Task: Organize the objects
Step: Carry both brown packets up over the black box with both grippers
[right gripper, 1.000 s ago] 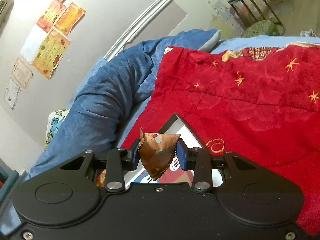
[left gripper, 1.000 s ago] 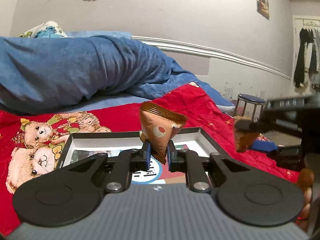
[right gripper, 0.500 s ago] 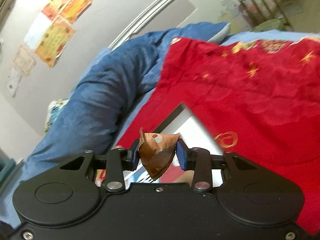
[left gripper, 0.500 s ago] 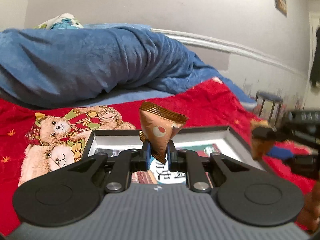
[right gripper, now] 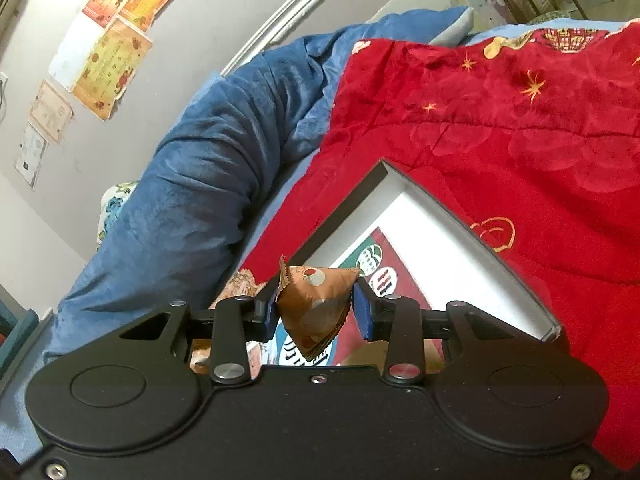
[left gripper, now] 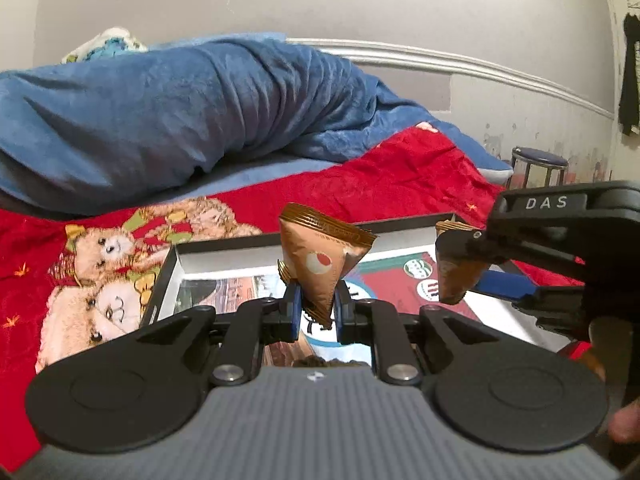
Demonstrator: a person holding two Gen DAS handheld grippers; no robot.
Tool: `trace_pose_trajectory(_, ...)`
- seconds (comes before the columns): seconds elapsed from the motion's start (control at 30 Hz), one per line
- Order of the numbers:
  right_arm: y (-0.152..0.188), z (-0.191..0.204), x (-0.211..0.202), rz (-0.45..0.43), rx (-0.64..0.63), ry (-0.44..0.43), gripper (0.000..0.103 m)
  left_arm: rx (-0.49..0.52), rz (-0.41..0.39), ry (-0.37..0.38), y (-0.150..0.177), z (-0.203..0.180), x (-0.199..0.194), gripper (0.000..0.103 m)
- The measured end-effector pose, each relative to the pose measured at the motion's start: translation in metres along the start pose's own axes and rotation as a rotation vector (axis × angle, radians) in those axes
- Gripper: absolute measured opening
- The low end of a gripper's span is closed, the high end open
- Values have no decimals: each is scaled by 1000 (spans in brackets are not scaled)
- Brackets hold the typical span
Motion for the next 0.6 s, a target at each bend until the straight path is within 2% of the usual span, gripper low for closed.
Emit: trace_pose_trajectory(0.6,13,5,11,36,-57,76,37,-34,90,-2,18,-6,22,20)
Point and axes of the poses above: each gripper's, at about its wrist camera, not at the fingertips, and x roughly the way its jaws point, z to its left, y to its underside, the point moved 8 cm from there along x, roughly the way its jaws point, and after that the axes turned 15 degrees about z, right-handed, at the moved point
